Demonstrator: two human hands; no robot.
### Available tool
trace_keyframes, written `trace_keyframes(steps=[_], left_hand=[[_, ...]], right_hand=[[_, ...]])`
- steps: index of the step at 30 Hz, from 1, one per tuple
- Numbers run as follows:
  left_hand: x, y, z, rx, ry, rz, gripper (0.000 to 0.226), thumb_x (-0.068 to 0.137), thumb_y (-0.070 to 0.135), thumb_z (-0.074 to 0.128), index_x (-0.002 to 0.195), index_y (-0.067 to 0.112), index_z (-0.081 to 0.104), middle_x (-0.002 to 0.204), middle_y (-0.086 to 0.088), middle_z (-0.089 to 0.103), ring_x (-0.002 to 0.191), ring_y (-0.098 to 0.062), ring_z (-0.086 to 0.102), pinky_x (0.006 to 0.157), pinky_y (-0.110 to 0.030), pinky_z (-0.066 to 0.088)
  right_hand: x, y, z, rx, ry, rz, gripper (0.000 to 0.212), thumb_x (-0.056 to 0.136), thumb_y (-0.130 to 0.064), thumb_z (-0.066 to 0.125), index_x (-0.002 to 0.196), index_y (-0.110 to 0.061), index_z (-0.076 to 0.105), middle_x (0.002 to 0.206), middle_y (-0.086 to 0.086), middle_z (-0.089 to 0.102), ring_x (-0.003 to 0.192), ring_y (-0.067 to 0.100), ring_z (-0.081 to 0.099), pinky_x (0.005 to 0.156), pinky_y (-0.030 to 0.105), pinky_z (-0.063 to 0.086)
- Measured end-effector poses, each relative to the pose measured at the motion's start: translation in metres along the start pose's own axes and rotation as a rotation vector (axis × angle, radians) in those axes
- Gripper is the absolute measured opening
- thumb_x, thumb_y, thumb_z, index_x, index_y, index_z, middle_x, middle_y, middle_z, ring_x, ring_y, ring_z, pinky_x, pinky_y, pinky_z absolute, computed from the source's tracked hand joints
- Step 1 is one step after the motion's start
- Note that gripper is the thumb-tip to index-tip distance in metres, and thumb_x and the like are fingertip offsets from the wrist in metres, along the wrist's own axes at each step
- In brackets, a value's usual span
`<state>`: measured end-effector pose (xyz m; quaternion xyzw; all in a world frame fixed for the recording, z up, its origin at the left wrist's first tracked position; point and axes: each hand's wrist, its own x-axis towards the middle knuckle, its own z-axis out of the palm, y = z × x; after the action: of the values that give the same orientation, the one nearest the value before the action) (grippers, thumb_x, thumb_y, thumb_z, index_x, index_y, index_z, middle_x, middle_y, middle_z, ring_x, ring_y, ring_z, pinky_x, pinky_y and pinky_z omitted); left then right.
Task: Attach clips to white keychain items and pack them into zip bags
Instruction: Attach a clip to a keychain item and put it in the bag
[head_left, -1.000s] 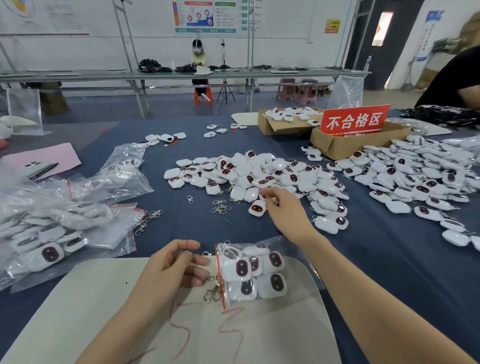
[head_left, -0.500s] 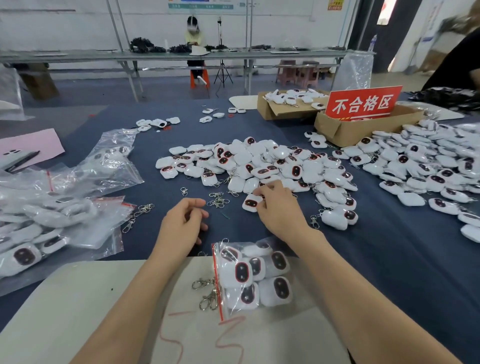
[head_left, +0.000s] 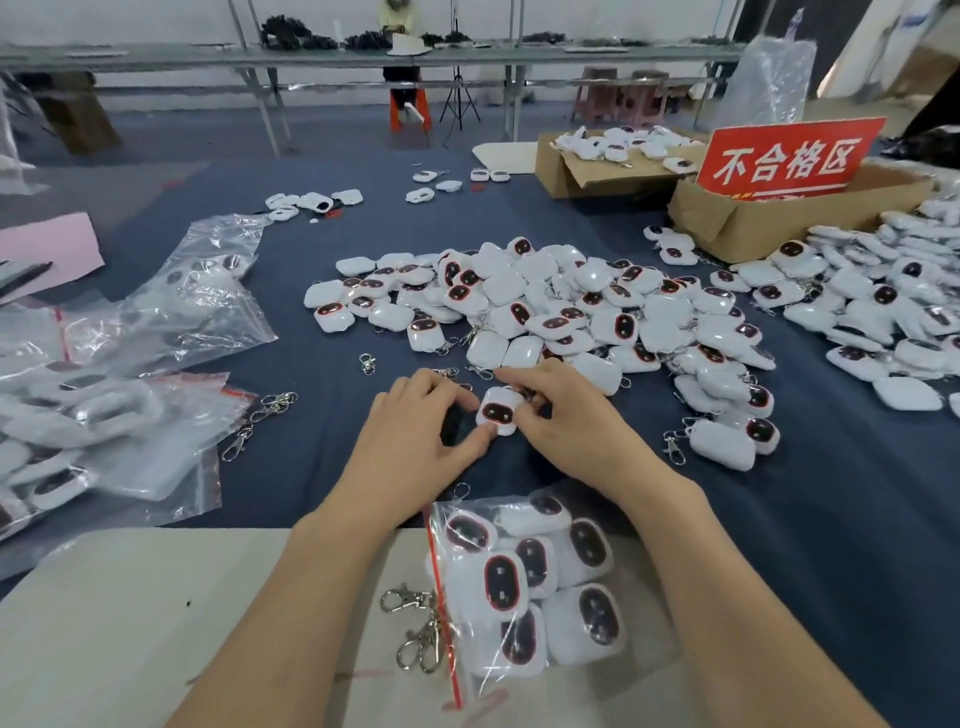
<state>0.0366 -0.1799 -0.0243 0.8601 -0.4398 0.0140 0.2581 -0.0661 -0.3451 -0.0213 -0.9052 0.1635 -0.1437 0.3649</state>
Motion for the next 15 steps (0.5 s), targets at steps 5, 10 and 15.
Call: trace_keyframes(steps=[5, 10, 15], left_hand=[[0.000, -0.003, 0.000, -0.279, 0.044, -0.040, 0.016, 0.095, 0.029, 0.062, 0.110, 0.035, 0.066, 0.100, 0.022, 0.065, 0.097, -0.006, 0.057, 0.097, -0.037, 0.046], [0.001, -0.001, -0.006, -0.637, 0.067, -0.055, 0.035, 0.097, 0.009, 0.062, 0.122, 0.034, 0.065, 0.106, 0.022, 0.070, 0.094, -0.002, 0.065, 0.082, -0.011, 0.047], [0.006, 0.009, -0.005, -0.838, 0.151, -0.166, 0.025, 0.099, 0.022, 0.063, 0.124, 0.029, 0.067, 0.110, 0.011, 0.074, 0.100, -0.005, 0.068, 0.091, -0.024, 0.053]], right_hand=[[0.002, 0.003, -0.004, 0.015, -0.045, -0.004, 0.033, 0.092, -0.035, 0.068, 0.124, -0.039, 0.062, 0.102, -0.017, 0.049, 0.086, -0.007, 0.051, 0.076, 0.008, 0.038], [0.001, -0.002, -0.001, 0.123, -0.041, -0.012, 0.021, 0.086, -0.038, 0.075, 0.100, -0.039, 0.059, 0.094, -0.016, 0.063, 0.074, -0.006, 0.053, 0.070, 0.015, 0.042], [0.004, -0.013, 0.003, 0.372, 0.033, -0.004, 0.009, 0.090, -0.027, 0.074, 0.092, -0.033, 0.068, 0.080, -0.015, 0.073, 0.072, -0.004, 0.064, 0.070, 0.011, 0.048]])
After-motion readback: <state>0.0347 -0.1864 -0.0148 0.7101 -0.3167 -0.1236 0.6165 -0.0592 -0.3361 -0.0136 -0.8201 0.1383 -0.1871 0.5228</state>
